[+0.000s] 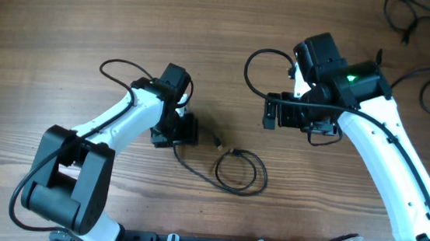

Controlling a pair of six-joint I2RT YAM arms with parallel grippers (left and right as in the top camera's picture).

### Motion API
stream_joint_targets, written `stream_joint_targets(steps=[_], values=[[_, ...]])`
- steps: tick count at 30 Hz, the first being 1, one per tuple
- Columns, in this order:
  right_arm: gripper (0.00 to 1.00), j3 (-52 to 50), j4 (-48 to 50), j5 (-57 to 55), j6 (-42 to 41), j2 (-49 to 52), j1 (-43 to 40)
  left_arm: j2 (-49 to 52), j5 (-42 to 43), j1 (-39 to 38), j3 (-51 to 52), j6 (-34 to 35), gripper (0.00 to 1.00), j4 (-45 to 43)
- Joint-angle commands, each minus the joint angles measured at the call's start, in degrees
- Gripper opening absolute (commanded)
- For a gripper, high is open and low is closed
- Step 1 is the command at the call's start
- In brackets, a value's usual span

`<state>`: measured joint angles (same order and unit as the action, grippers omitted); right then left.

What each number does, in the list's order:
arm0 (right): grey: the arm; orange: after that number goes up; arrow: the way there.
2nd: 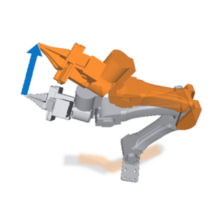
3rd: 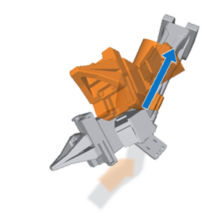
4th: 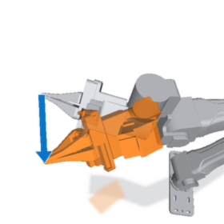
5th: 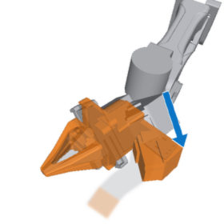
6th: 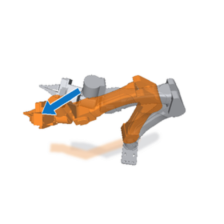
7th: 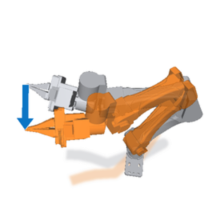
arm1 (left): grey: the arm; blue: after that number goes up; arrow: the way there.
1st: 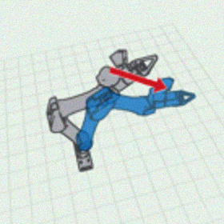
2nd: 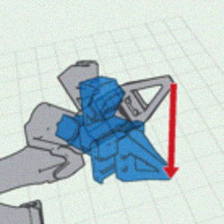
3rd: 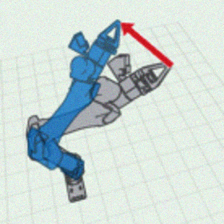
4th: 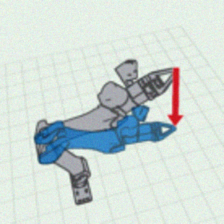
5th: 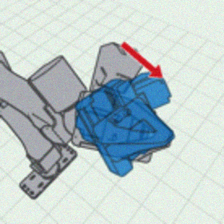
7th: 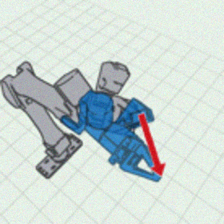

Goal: Untangle cables

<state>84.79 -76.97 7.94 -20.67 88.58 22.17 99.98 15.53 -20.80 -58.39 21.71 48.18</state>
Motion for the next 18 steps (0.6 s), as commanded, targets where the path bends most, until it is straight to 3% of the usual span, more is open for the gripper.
stream_joint_targets(steps=[1, 5, 8, 10, 13, 17, 18], values=[[1.00, -0.07, -1.84, 4.55, 2.34, 0.52, -0.07, 0.11, -1.79, -0.04, 0.44, 1.14, 0.24, -2.71], [1.00, -2.49, -1.57, 5.05, 2.67, 0.52, -0.07, 0.11, -2.14, 2.62, 0.42, 8.76, 0.04, -7.58], [0.92, -8.24, 2.97, 8.00, 2.67, 0.52, -0.04, 0.11, -1.51, 8.83, 0.42, 15.43, 0.04, -8.92], [0.88, -13.49, 9.99, 10.67, 2.62, 0.52, 0.00, 0.11, 3.74, 12.66, 0.42, 14.58, 0.04, -10.14], [0.81, -20.50, 22.36, 17.22, 2.40, 0.90, 0.04, 0.11, 4.13, 12.98, 0.42, 14.53, 0.04, -10.32], [0.82, -24.33, 26.47, 19.10, 7.34, 3.21, 2.78, 0.11, 3.96, 12.76, 0.42, 14.82, 0.04, -11.02], [0.90, -24.41, 26.80, 18.80, 6.86, 3.96, 3.72, 0.11, 3.96, 12.76, 0.42, 14.82, 0.04, -11.21]])
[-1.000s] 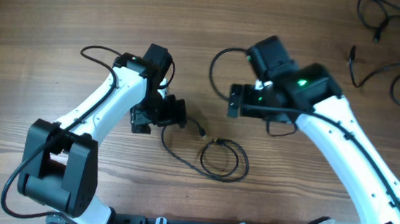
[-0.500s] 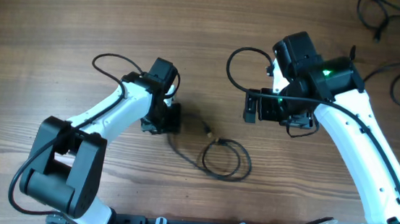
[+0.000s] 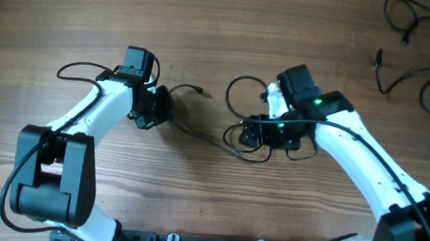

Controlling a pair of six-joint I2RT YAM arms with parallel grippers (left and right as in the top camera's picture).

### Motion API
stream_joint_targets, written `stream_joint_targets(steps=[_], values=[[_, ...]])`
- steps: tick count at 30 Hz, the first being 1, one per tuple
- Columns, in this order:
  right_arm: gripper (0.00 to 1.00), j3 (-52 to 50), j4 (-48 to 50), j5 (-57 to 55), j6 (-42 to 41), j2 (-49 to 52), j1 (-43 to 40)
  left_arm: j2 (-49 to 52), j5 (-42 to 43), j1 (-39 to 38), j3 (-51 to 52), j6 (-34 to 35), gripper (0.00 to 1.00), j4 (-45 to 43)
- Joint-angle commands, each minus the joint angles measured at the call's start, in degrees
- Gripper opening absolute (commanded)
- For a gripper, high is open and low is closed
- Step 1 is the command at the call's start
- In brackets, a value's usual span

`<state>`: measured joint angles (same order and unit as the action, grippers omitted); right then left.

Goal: Untangle cables

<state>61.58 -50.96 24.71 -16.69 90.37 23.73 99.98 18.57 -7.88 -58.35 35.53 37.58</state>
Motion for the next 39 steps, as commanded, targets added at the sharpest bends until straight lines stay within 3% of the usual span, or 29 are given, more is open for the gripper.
stream_joint_targets(steps=[1, 4, 7, 10, 15, 18, 21, 24, 27, 28, 34, 39], values=[[0.89, -1.18, 0.74, 2.10, 1.09, 2.64, 2.51, 0.11, 0.92, -0.15, 0.37, 1.05, 0.04, -0.59], [1.00, -1.20, 0.28, 0.70, -8.52, 3.02, 2.62, 0.11, 0.92, -0.15, 0.37, 1.42, 0.04, -0.57], [1.00, -1.40, -1.33, -6.51, -15.69, 3.02, 2.62, 0.11, 0.90, -0.15, 0.37, 1.42, 0.04, -0.57], [1.00, -5.31, 4.70, -6.69, -23.65, 3.02, 2.62, 0.11, 0.92, -0.15, 0.37, 1.42, 0.04, -0.57], [0.95, -7.39, 13.42, -1.99, -25.49, 3.04, 2.62, 0.11, 0.92, -0.15, 0.37, 1.40, 0.04, -0.59], [0.80, -7.78, 14.03, -2.34, -27.17, 3.08, 2.64, 0.11, 0.92, -0.15, 0.37, 1.42, 0.04, -0.59], [0.75, -9.38, 16.63, -2.36, -28.96, 3.08, 2.64, 0.11, 0.92, -0.15, 0.37, 1.42, 0.04, -0.57], [0.58, -10.62, 18.82, -1.51, -31.34, 3.08, 2.71, 0.11, 0.92, -0.15, 0.37, 1.40, 0.04, -0.57], [0.24, -10.56, 20.09, -1.70, -31.28, 3.06, 2.71, 0.11, 0.92, -0.15, 0.37, 1.40, 0.04, -0.55], [0.04, -9.79, 20.33, -1.73, -31.15, 2.86, 2.54, 0.11, 0.92, -0.15, 0.37, 1.40, 0.04, -0.57], [0.04, 3.32, 18.18, -4.33, -23.41, -5.07, -3.78, 0.11, -1.46, -0.15, 0.39, 1.40, 0.04, 0.96], [0.04, 8.70, 10.78, -37.53, -16.28, -13.09, -11.93, -0.98, -1.22, 2.82, 0.24, -1.03, 0.04, 2.80]])
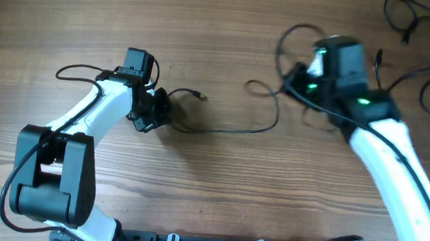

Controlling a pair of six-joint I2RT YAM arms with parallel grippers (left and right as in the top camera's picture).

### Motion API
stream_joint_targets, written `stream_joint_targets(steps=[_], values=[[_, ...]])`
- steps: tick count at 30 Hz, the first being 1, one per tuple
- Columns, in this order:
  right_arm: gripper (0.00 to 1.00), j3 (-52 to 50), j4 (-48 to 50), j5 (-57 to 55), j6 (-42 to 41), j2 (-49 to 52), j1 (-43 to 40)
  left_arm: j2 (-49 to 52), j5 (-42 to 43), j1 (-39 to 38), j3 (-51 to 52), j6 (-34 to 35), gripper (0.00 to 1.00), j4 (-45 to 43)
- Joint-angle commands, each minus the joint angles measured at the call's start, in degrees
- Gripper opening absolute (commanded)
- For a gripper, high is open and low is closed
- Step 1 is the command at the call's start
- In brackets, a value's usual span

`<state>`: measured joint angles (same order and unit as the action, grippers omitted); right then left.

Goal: Untangle cables

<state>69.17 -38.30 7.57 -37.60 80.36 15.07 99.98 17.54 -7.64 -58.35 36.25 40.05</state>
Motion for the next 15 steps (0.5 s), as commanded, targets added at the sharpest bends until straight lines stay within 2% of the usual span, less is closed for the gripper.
stream_joint_targets(steps=[1, 3, 10, 13, 15], values=[[0.04, 1.11, -3.76, -28.48, 4.63, -4.09, -5.64, -2.27, -0.20, 4.87, 0.22, -1.73, 0.04, 0.76], [0.04, 1.11, -5.68, -33.79, 4.68, -4.28, -9.68, -4.79, -0.17, 9.18, 0.22, -1.73, 0.04, 0.96], [0.04, 1.11, -8.94, -33.75, 4.79, -4.22, -26.47, -7.54, 2.23, 22.77, 0.22, -1.68, 0.04, 4.07], [0.04, 1.11, -8.83, -33.77, 8.68, -4.22, -29.94, -7.54, 8.79, 27.58, 0.22, -1.68, 0.04, 3.96], [0.04, 1.11, -8.83, -33.51, 8.94, -4.22, -30.03, -7.54, 9.79, 28.41, 0.22, -1.68, 0.04, 3.93]])
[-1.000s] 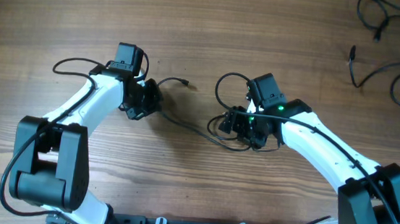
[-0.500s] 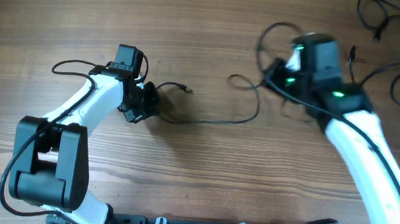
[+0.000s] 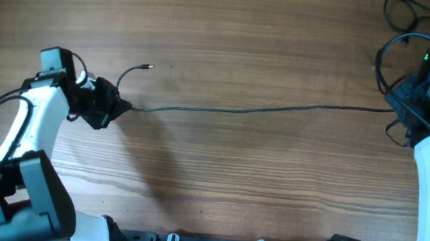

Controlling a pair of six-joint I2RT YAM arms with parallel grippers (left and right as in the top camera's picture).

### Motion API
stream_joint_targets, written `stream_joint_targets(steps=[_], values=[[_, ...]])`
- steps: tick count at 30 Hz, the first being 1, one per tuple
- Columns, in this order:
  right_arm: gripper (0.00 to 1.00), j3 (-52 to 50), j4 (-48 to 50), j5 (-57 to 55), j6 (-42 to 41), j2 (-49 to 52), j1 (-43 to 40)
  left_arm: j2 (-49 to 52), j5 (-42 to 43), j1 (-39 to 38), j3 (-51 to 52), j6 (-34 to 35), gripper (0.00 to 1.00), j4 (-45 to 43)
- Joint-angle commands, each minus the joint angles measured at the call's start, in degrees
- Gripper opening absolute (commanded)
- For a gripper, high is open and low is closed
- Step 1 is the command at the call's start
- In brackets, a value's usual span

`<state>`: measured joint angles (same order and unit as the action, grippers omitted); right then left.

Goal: Untangle cables

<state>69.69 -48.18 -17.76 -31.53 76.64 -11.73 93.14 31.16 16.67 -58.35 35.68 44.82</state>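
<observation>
A thin black cable runs almost straight across the table from left to right. My left gripper is shut on it near its left end. The short free tail curls up from there to a small plug. At the far right edge my right gripper is shut on the cable's other end. Its fingers are partly hidden by the wrist body and by other black cables.
More black cables lie looped in the top right corner, right beside and behind my right arm. The wooden table spreads between the two arms. A black rack runs along the front edge.
Both grippers have moved outward, the left further left and the right to the far right edge. The cable, slack and curved before, now lies stretched nearly straight between them.
First the cable lay in a loop at the table's middle with my left gripper on it and the right apart. Then the right gripper was at the loop. Later it was up and right with the cable uncoiling, and now the cable is pulled out long.
</observation>
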Motion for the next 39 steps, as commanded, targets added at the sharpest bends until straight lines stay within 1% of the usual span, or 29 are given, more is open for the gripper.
stream_joint_targets(steps=[1, 5, 6, 7, 8, 11, 14, 17, 19, 21, 23, 24, 25, 26, 27, 29, 30, 31, 32, 33, 34, 35, 36, 37, 39], values=[[0.04, 0.59, 1.09, -6.38, 2.89, -0.50, -3.23, -0.70, -3.45, 4.11, 0.22, -1.14, 0.04, -0.79], [0.04, 0.55, 0.96, 8.02, 5.01, -0.46, -3.23, -0.68, -3.04, 1.42, 0.22, -1.14, 0.04, 0.11], [0.04, 0.37, 0.94, 8.33, 4.87, -0.46, -3.23, -0.68, -3.04, -0.13, 0.22, -1.14, 0.08, 1.05], [0.04, 0.37, 0.94, 8.09, 4.57, -0.42, -3.26, -0.68, -3.04, -1.27, 0.22, -1.14, 0.15, 1.42], [0.04, 0.37, 1.03, 7.04, 4.31, -0.24, -3.26, -0.68, -3.04, -2.91, 0.22, -1.14, 0.28, 2.12], [0.04, 0.37, 1.51, 1.46, 2.43, 0.63, -3.30, -0.68, -3.13, -8.48, 0.22, -1.18, 0.61, 2.80], [0.04, 1.38, 3.43, -6.43, 2.93, 0.66, -4.11, -0.68, -4.37, -11.89, 0.22, -1.20, 0.76, 2.80], [0.04, 6.43, 2.01, -8.87, 3.04, 0.66, -8.17, -0.68, -5.73, -13.18, 0.22, -1.18, 0.84, 2.82], [0.04, 10.08, 1.22, -8.87, 3.04, 0.66, -13.97, -0.68, -5.73, -13.18, 0.22, -1.18, 0.86, 2.80], [0.04, 10.21, 0.48, -8.85, 1.70, 1.03, -19.54, -0.68, -5.73, -13.18, 0.22, -1.18, 0.86, 2.80], [0.04, 10.21, -1.11, -5.66, -0.15, 2.89, -24.59, -0.68, -5.73, -13.18, 0.22, -1.18, 0.86, 2.80], [0.05, 10.19, -1.49, -1.29, -0.04, 4.83, -26.64, -0.68, -5.73, -13.18, 0.22, -1.18, 0.86, 2.80], [0.07, 10.19, -1.88, 0.42, 0.04, 5.95, -27.04, -0.68, -5.73, -13.18, 0.22, -1.18, 0.86, 2.80], [0.12, 10.19, -2.34, 0.92, 0.09, 6.88, -27.10, -0.68, -5.73, -13.18, 0.22, -1.18, 0.86, 2.78], [0.38, 10.19, -3.76, 1.09, 0.02, 9.01, -27.08, -0.68, -5.73, -13.18, 0.22, -1.18, 0.86, 2.78], [0.62, 10.19, -5.86, 1.44, 0.00, 11.85, -27.08, -0.68, -5.73, -13.20, 0.22, -1.18, 0.87, 2.78], [0.83, 10.19, -7.21, 1.75, 0.02, 13.07, -27.08, -0.68, -5.73, -13.18, 0.22, -1.18, 0.87, 2.75], [0.92, 10.19, -8.66, 2.21, 0.00, 13.70, -27.08, -0.68, -5.73, -13.18, 0.22, -1.18, 0.87, 2.64], [0.99, 10.19, -10.08, 5.95, 0.09, 13.90, -27.08, -0.68, -5.73, -13.18, 0.22, -1.16, 0.87, 2.54], [1.00, 10.19, -11.04, 9.57, 0.33, 13.90, -27.08, -0.68, -5.70, -13.18, 0.22, -1.16, 0.87, 2.54], [1.00, 10.19, -12.70, 16.15, 1.75, 13.90, -27.08, -0.68, -5.73, -13.20, 0.22, -1.16, 0.87, 2.54], [1.00, 10.03, -15.67, 27.47, 6.84, 13.90, -26.95, -0.68, -5.73, -13.20, 0.22, -1.16, 0.87, 2.54], [1.00, 9.62, -17.99, 33.94, 10.51, 13.90, -26.53, -0.68, -5.73, -13.20, 0.22, -1.16, 0.87, 2.51], [1.00, 8.63, -19.87, 38.58, 13.66, 13.90, -25.46, -0.68, -5.70, -13.20, 0.22, -1.14, 0.87, 2.34], [1.00, 5.25, -21.31, 39.74, 16.57, 13.90, -21.86, -0.68, -5.70, -13.18, 0.22, -1.14, 0.87, 1.99]])
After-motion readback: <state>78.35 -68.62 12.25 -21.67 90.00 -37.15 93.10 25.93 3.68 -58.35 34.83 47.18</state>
